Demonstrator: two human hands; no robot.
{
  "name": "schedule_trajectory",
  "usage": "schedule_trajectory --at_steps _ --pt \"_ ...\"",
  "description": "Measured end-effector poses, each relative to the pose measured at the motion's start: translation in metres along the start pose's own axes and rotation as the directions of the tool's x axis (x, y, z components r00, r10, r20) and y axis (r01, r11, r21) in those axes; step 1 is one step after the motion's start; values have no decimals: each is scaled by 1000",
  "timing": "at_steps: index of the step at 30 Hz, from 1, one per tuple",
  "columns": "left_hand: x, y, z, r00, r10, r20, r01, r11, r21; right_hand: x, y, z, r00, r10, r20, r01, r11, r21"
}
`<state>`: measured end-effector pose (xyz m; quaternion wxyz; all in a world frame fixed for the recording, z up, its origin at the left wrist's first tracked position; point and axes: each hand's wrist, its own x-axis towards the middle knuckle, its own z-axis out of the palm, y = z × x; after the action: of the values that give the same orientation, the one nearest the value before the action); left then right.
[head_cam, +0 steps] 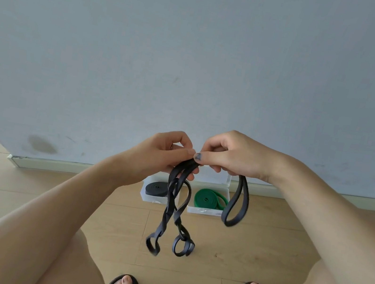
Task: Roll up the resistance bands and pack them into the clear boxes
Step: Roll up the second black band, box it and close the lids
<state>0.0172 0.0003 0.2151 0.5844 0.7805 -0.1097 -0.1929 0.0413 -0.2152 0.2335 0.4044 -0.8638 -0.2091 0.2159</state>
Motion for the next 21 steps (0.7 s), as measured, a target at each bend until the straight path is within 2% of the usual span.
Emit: schedule_trajectory --at_steps 10,16,18,21 --pt "1 -5 -3 998 -11 70 9 999 35 -4 -1 -2 998 46 40 -47 998 36" --pt "6 -12 -3 987 -57 153 68 995 -67 -2 -8 1 993 71 90 -96 946 311" --pt "7 -15 -4 980 -75 183 80 996 -23 -1 -9 0 996 68 62 -86 930 357" --pt "5 -17 -6 980 -85 180 61 989 135 -1 -8 -3 998 62 6 -59 918 392"
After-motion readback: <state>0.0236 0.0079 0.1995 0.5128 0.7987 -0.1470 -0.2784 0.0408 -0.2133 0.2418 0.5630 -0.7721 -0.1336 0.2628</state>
